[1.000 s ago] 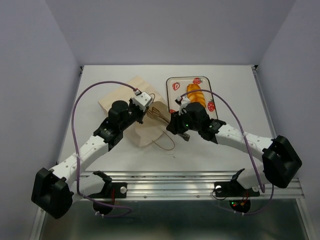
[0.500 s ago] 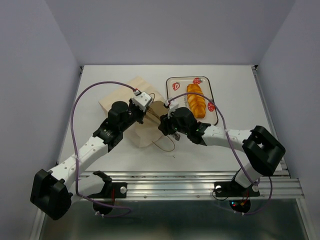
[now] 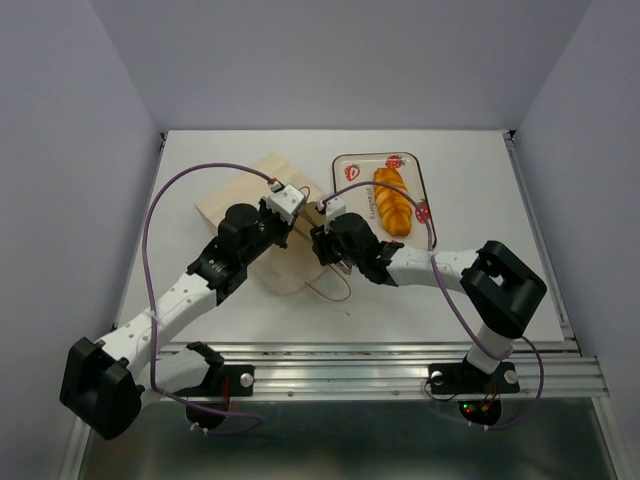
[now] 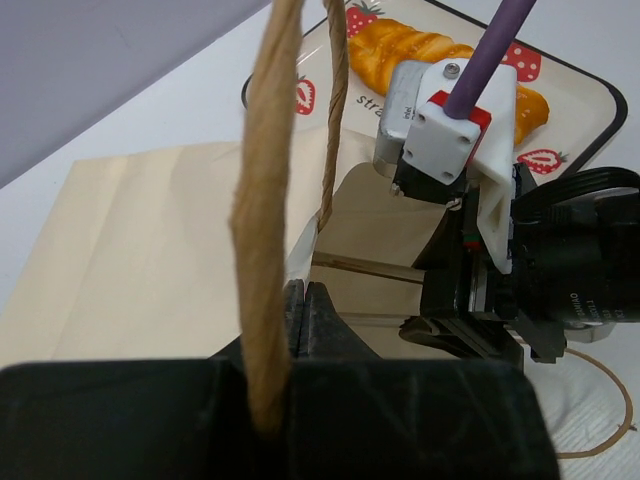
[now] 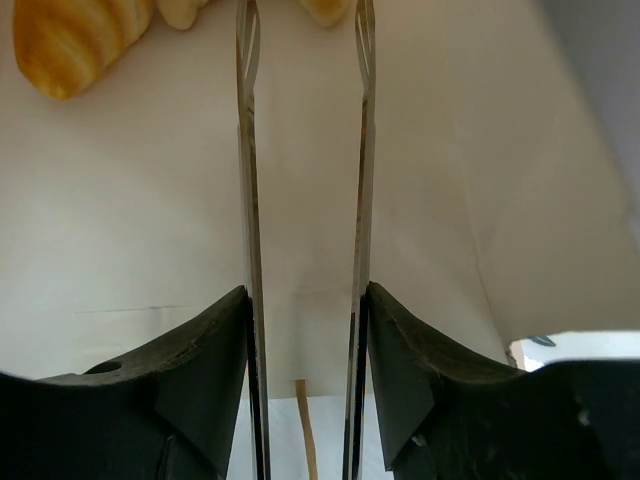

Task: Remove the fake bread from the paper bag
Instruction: Take out the fake bread from the paper bag.

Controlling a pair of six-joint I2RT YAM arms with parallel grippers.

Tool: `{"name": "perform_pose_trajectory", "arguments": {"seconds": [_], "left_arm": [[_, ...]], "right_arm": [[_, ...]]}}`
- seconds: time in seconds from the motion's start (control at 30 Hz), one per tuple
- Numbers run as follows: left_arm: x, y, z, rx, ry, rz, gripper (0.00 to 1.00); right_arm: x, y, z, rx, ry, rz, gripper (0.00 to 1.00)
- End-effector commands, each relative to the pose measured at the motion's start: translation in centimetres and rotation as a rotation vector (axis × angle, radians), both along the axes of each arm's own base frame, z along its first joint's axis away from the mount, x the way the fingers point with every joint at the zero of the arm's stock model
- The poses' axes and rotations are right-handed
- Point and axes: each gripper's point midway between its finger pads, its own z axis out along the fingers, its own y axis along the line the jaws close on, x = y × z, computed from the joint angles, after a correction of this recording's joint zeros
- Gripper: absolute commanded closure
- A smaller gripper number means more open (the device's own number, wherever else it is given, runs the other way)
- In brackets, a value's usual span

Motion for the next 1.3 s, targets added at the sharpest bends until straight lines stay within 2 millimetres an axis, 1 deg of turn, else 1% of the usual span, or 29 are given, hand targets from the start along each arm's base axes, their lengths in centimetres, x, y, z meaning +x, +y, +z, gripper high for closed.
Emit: {"name": "perform_pose_trajectory", "arguments": {"seconds": [0.0,0.1,0.13,0.17,0.23,0.33,0.37,0.4,0.47,0.63,0.8,0.9,0.93,1.1,1.27], "left_arm": [[-0.1,-0.5,3.6,-0.052,-0.087,-0.017,1.0],[-0.1,-0.6,3.5,-0.047,-0.085,-0.026,1.0],[-0.2,-0.7,3.5,-0.047,-0.083,-0.033,1.0],[-0.3,-0.8,3.4,-0.046,-0.082,-0.038,1.0],[-0.3,-0.8,3.5,-0.048,-0.083,-0.038,1.0],[0.1,-0.7,3.5,-0.049,-0.077,-0.02,1.0],[0.2,-0.7,3.4,-0.049,-0.071,-0.013,1.0],[0.4,-0.7,3.5,-0.055,-0.069,-0.006,1.0],[0.7,-0.8,3.3,-0.066,-0.053,0.01,1.0],[1.4,-0.9,3.3,-0.08,-0.024,0.044,1.0],[1.4,-1.3,3.2,-0.087,-0.005,0.038,1.0],[1.2,-1.4,3.1,-0.088,-0.004,0.032,1.0],[1.2,-1.4,3.2,-0.088,-0.006,0.032,1.0],[0.9,-1.5,3.3,-0.087,-0.011,0.025,1.0],[0.7,-1.7,3.2,-0.082,-0.016,0.016,1.0]], "right_arm": [[1.9,1.5,2.1,0.025,-0.099,-0.016,0.47],[2.2,1.7,2.1,0.028,-0.117,-0.009,0.46],[2.1,1.7,1.8,0.026,-0.117,-0.003,0.46],[1.8,2.2,2.1,0.035,-0.13,0.013,0.46],[1.7,2.3,2.1,0.051,-0.143,0.027,0.46],[1.5,2.1,1.7,0.054,-0.16,0.031,0.46],[1.5,1.9,1.2,0.046,-0.163,0.03,0.46],[1.2,2.1,1.0,0.043,-0.164,0.039,0.46],[1.3,2.0,0.7,0.035,-0.167,0.034,0.46],[0.7,2.6,0.8,0.031,-0.182,0.031,0.46],[1.7,1.7,1.0,0.037,-0.196,-0.055,0.46],[2.1,1.4,0.5,0.029,-0.192,-0.094,0.46],[2.2,1.4,0.6,0.033,-0.195,-0.096,0.46],[2.3,1.9,-0.4,0.035,-0.179,-0.093,0.44],[2.2,2.7,-0.5,0.047,-0.178,-0.062,0.44]]}}
